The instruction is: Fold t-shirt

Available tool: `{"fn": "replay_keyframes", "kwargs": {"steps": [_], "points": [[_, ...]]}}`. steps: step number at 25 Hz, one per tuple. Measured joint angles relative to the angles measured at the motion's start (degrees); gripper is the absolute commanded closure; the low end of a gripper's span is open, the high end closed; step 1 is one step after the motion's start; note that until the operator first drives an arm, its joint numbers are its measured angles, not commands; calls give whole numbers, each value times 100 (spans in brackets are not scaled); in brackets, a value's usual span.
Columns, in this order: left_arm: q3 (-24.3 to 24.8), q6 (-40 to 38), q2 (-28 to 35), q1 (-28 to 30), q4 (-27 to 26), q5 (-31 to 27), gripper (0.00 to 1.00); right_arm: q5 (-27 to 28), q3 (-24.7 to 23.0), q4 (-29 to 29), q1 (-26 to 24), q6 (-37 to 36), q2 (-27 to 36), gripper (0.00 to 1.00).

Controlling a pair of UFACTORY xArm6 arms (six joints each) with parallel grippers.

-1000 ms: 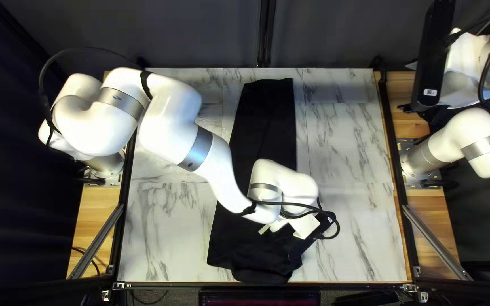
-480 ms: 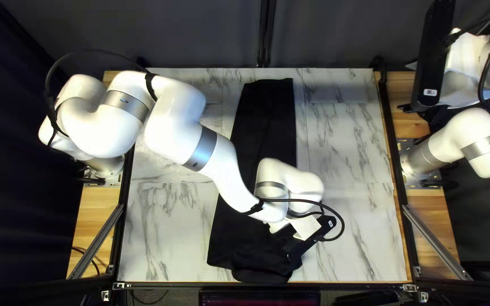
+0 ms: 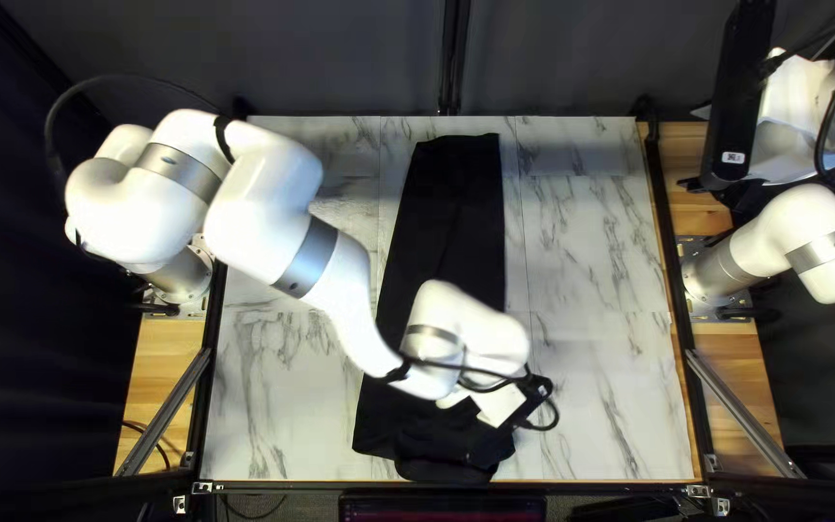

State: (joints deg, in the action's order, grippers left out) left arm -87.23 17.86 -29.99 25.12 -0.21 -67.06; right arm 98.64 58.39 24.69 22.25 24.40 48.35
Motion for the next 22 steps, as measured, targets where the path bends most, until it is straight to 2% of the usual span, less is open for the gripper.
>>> {"fn": "replay_keyframes", "kwargs": {"steps": [4,9,14,22], "points": [[6,-816,43,180,607,-30,100,0,0,0,0,0,0,0],[-61,-1402,38,261,1079,-67,100,0,0,0,0,0,0,0],[63,-1743,184,297,1310,-110,100,0,0,0,0,0,0,0],[-183,-1987,-22,331,1489,-157,100,0,0,0,0,0,0,0]]}}
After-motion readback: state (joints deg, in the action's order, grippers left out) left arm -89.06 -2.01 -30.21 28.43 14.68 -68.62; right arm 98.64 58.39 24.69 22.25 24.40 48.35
